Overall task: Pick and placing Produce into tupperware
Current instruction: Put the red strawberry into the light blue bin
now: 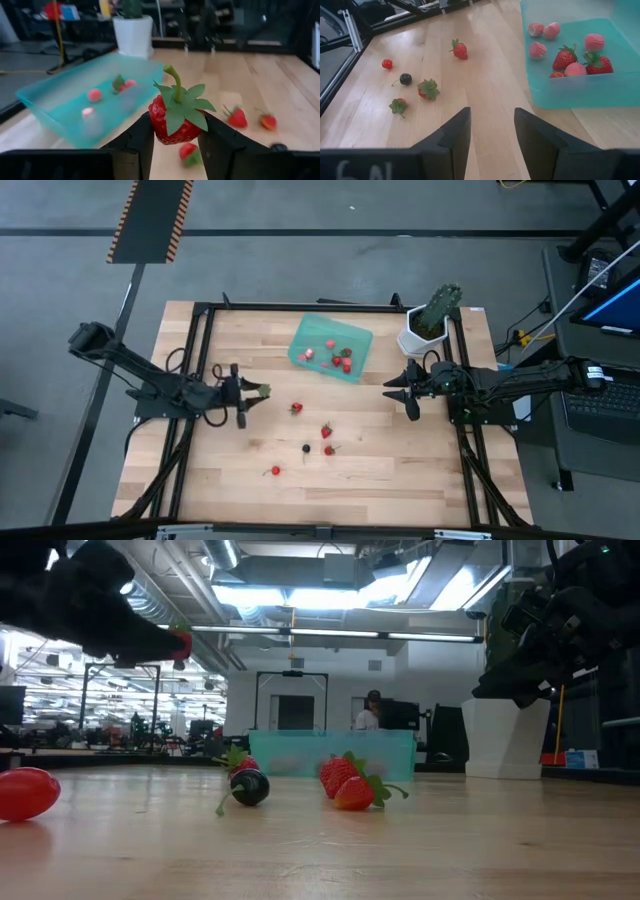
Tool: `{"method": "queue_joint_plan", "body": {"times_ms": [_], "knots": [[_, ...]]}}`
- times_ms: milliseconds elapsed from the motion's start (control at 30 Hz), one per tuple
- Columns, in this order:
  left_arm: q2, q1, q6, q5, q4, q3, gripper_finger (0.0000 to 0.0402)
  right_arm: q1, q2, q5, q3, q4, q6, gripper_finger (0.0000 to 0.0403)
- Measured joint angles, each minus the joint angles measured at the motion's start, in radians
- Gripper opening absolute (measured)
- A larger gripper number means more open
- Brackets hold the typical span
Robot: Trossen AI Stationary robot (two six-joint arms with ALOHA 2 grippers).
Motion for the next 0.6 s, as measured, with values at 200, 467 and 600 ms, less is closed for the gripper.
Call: {"method": "queue_joint_plan", "body": {"times_ms": [200,467,600], "knots": [[0.0,0.009,0.074,-0.009,0.237,-0.082,0.012,0.0,0.0,0.0,0.0,0.0,0.0,0.0154],[0.002,0.027,0.19,-0.086,0.302,-0.075,0.012,0.0,0.0,0.0,0.0,0.0,0.0,0.0154],[0.009,0.067,0.189,-0.129,0.305,-0.074,0.012,0.0,0.0,0.0,0.0,0.0,-0.003,0.0154]]}}
